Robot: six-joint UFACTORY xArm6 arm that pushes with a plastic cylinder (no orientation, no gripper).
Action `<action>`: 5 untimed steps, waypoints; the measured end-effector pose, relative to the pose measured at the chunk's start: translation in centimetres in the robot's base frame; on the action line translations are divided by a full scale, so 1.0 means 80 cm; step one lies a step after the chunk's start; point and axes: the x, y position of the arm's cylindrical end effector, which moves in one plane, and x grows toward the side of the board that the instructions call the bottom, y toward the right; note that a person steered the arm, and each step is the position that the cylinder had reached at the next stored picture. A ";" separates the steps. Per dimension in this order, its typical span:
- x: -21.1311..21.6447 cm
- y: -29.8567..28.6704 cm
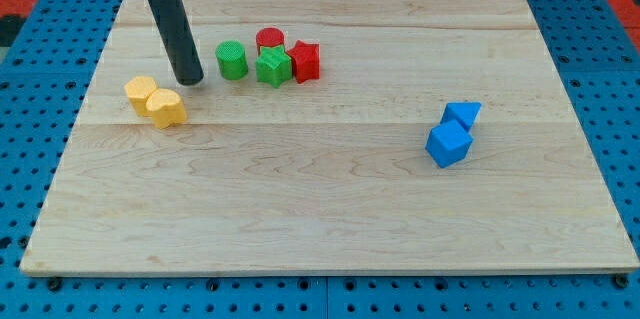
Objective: Move the green star slightly to the right
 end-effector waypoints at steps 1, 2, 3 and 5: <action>-0.033 0.041; -0.011 0.034; 0.014 0.034; 0.020 0.114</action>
